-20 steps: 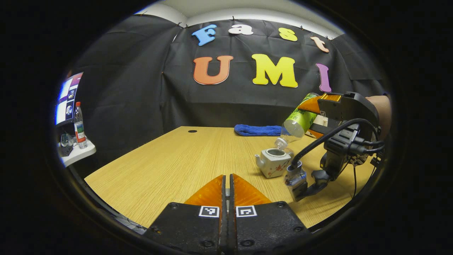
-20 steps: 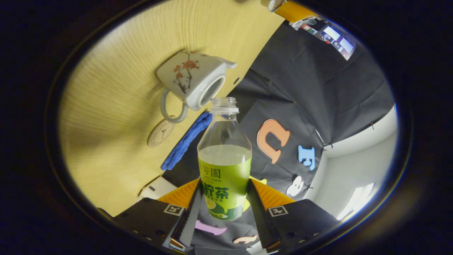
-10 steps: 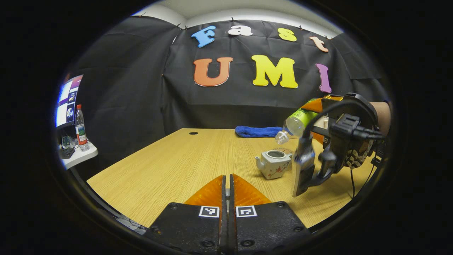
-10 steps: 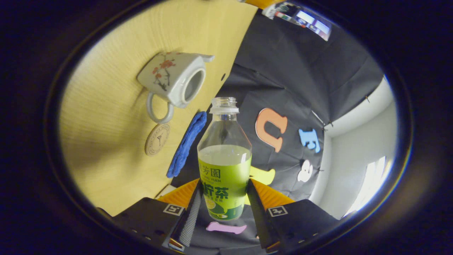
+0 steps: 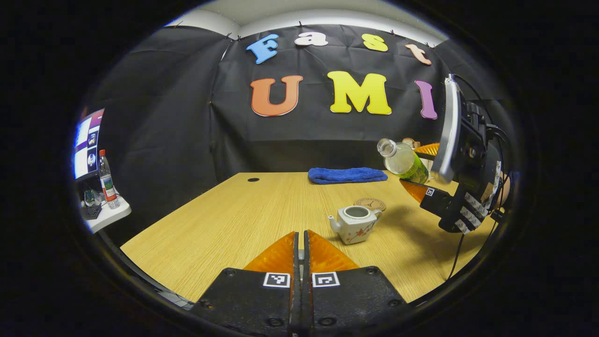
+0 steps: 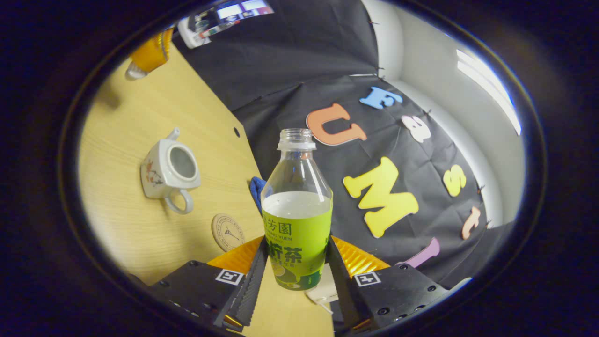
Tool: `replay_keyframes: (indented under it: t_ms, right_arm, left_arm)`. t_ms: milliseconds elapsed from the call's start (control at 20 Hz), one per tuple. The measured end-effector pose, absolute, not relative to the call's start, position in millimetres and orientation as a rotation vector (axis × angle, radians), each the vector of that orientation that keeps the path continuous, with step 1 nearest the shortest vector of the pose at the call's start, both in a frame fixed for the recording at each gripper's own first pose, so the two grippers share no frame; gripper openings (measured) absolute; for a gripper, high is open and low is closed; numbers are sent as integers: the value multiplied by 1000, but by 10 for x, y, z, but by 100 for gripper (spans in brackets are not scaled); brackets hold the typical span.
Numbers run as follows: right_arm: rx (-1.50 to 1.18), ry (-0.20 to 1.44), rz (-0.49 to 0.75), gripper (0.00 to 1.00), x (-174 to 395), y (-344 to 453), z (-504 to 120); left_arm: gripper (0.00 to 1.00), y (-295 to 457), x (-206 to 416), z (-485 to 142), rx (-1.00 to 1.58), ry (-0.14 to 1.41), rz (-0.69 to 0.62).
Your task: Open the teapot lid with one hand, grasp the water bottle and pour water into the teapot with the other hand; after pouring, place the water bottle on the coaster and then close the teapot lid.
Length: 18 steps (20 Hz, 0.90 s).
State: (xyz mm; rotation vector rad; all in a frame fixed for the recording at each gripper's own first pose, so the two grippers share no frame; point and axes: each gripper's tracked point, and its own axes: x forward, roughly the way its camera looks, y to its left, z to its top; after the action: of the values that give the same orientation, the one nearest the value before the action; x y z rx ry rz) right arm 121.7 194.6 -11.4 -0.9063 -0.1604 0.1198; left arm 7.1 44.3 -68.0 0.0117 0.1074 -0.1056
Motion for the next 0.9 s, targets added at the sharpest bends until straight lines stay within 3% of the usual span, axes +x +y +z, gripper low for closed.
replay_keyframes:
  t_ms: [400, 600, 900]
  right_arm:
    - [-292, -58, 335, 70, 1609, 2039, -19]
    - [18, 88, 423, 70, 1902, 2154, -125]
    - [69, 151, 411, 70, 2143, 2306, -272]
  left_arm:
    - [3, 559, 30, -511, -8, 105, -89]
    - [3, 662, 6, -396, -32, 88, -77]
    - [3, 691, 64, -399, -24, 86, -104]
